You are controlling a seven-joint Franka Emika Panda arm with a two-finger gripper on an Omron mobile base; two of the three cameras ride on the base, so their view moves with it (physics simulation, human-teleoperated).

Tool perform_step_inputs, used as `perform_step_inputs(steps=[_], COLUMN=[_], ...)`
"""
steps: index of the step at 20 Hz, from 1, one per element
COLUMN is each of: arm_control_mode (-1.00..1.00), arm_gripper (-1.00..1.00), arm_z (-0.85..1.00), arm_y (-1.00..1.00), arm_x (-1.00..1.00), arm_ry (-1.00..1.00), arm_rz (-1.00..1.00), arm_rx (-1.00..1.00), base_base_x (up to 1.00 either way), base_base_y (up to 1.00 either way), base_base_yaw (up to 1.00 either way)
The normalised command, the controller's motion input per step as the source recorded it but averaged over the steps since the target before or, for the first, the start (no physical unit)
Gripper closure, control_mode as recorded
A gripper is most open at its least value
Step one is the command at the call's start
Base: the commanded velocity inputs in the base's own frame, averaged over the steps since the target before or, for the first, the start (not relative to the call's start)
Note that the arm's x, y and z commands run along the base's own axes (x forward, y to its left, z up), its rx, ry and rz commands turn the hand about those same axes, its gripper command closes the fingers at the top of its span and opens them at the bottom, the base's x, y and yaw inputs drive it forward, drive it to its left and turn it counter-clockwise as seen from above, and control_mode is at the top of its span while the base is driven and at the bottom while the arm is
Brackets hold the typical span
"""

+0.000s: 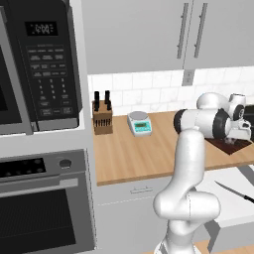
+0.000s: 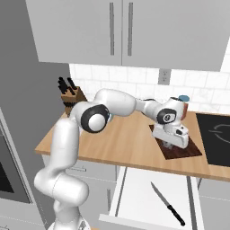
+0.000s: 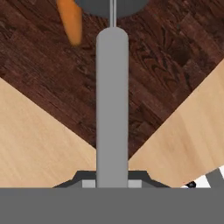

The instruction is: Place the appropriate cutting tool for cutting the carrot skin on the cutting board.

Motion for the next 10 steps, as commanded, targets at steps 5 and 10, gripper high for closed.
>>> perform_step_inputs(steps=[5, 10], arm_control_mode=[-1.0, -1.0], arm_gripper=[1.0, 1.0], arm_z=[-0.32, -0.39], arm_y=[-0.04, -0.2], arm_x=[0.36, 0.11], arm_ry=[0.0, 0.0], arm_rz=[0.0, 0.0], arm_rx=[0.03, 0.01], base_base_x=[0.0, 0.0], base_base_y=[0.0, 0.0], base_base_yaw=[0.0, 0.0])
